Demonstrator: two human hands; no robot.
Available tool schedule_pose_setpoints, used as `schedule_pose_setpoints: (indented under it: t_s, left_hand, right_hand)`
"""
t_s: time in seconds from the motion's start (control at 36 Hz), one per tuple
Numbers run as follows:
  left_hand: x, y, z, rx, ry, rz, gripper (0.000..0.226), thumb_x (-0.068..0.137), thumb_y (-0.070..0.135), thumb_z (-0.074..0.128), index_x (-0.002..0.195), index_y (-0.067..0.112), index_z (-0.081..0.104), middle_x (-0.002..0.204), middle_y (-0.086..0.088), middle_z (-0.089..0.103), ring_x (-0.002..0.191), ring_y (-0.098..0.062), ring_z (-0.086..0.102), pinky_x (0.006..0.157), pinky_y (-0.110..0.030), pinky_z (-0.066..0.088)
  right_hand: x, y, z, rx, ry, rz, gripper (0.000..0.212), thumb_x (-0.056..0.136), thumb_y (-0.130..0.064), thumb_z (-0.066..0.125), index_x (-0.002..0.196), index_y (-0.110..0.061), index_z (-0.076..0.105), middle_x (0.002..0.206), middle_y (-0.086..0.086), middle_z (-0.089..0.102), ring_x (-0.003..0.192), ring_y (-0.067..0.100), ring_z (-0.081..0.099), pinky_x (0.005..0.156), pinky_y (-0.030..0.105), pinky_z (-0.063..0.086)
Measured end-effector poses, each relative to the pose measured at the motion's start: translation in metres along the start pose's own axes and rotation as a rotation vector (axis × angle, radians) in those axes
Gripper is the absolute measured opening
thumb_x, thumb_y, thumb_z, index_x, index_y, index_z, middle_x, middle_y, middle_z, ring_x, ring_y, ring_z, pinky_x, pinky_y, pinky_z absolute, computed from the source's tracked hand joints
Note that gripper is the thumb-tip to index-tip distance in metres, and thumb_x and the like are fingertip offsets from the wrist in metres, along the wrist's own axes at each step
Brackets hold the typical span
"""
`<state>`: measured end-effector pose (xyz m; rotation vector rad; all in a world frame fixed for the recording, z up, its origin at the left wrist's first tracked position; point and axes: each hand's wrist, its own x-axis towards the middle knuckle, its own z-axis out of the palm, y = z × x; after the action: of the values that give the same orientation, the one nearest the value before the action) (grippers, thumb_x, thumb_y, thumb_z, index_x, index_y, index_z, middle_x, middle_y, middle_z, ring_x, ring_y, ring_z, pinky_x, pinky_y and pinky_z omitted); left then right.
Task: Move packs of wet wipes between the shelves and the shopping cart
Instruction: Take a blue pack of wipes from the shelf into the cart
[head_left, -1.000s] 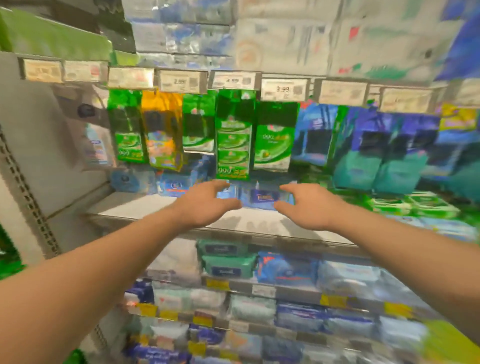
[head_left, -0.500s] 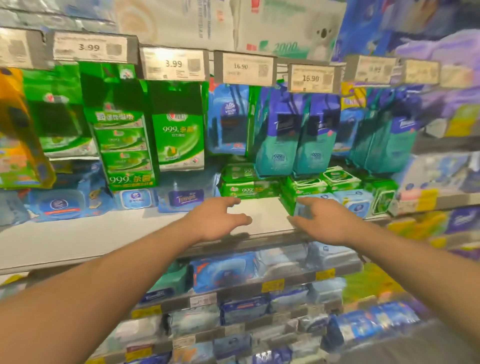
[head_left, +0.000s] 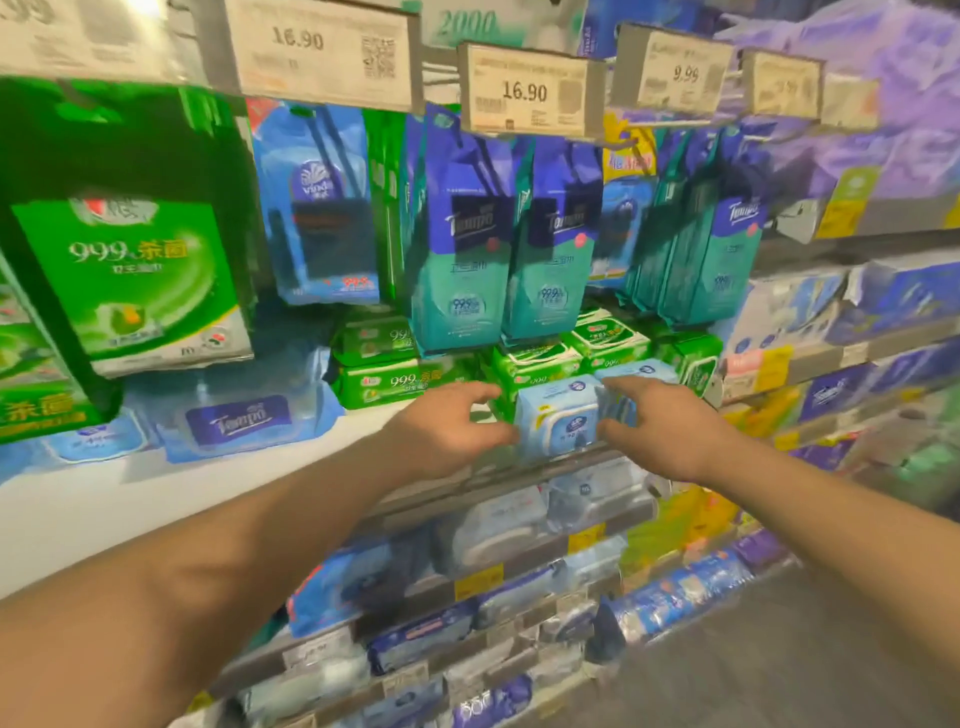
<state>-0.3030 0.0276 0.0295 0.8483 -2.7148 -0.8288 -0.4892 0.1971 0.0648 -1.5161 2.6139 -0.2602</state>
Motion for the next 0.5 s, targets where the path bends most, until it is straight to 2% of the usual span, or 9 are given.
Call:
schedule_pose_setpoints:
  t_s: [0.11, 0.19, 0.25, 0.33, 0.39, 0.44, 0.5]
  left_hand:
    - [0.02, 0.017, 0.01, 0.034, 0.114, 0.04, 0.062, 0.092, 0.053, 0.068, 0.147, 0.026, 0.054, 0.15, 0.001, 0.054, 0.134, -0.017, 0.05, 0.103, -0.02, 0.032]
    - [0.032, 0.027, 0.027, 0.065, 0.193, 0.08, 0.059, 0.092, 0.05, 0.07, 0.143, 0.023, 0.057, 0.146, 0.004, 0.056, 0.133, -0.015, 0.048, 0.109, -0.018, 0.029]
    - [0.038, 0.03, 0.038, 0.095, 0.221, 0.107, 0.059, 0.091, 0.05, 0.069, 0.141, 0.019, 0.059, 0.139, 0.001, 0.059, 0.13, -0.017, 0.05, 0.106, -0.016, 0.029]
    - [0.042, 0.036, 0.055, 0.165, 0.222, 0.113, 0.077, 0.082, 0.067, 0.047, 0.136, 0.013, 0.06, 0.131, -0.008, 0.061, 0.122, -0.027, 0.055, 0.106, -0.036, 0.042]
    - [0.042, 0.036, 0.07, 0.191, 0.279, 0.122, 0.082, 0.079, 0.067, 0.042, 0.134, 0.008, 0.059, 0.129, -0.011, 0.06, 0.118, -0.031, 0.055, 0.101, -0.042, 0.045]
    - [0.044, 0.034, 0.084, 0.183, 0.343, 0.118, 0.073, 0.082, 0.056, 0.056, 0.131, 0.003, 0.059, 0.124, -0.014, 0.059, 0.112, -0.034, 0.056, 0.097, -0.043, 0.046]
    - [0.047, 0.037, 0.092, 0.144, 0.356, 0.085, 0.061, 0.081, 0.035, 0.078, 0.129, 0.004, 0.057, 0.121, -0.014, 0.058, 0.109, -0.034, 0.056, 0.092, -0.038, 0.042]
  right_hand:
    - [0.026, 0.026, -0.003, -0.032, 0.039, -0.033, 0.072, 0.094, -0.042, 0.064, 0.155, -0.016, 0.036, 0.159, 0.008, 0.038, 0.141, 0.026, 0.041, 0.11, 0.031, 0.036]
    - [0.041, 0.044, -0.003, -0.11, 0.028, -0.111, 0.068, 0.092, -0.036, 0.067, 0.15, -0.012, 0.04, 0.152, 0.011, 0.044, 0.137, 0.028, 0.042, 0.107, 0.031, 0.034]
    - [0.05, 0.057, 0.0, -0.172, 0.018, -0.168, 0.069, 0.089, -0.034, 0.07, 0.148, -0.012, 0.041, 0.147, 0.011, 0.047, 0.133, 0.029, 0.043, 0.105, 0.032, 0.034]
    - [0.066, 0.079, 0.012, -0.231, 0.037, -0.266, 0.079, 0.085, -0.033, 0.072, 0.151, -0.009, 0.037, 0.15, 0.014, 0.045, 0.136, 0.032, 0.042, 0.11, 0.036, 0.033]
    - [0.074, 0.092, 0.021, -0.26, 0.043, -0.315, 0.083, 0.083, -0.03, 0.074, 0.152, -0.003, 0.037, 0.149, 0.021, 0.045, 0.135, 0.04, 0.042, 0.113, 0.041, 0.035]
    - [0.081, 0.102, 0.028, -0.27, 0.082, -0.352, 0.082, 0.078, -0.023, 0.079, 0.147, 0.001, 0.043, 0.136, 0.027, 0.05, 0.121, 0.046, 0.047, 0.101, 0.049, 0.044]
    - [0.087, 0.11, 0.033, -0.266, 0.154, -0.385, 0.078, 0.07, -0.02, 0.084, 0.138, 0.004, 0.053, 0.116, 0.028, 0.055, 0.102, 0.045, 0.051, 0.081, 0.05, 0.051]
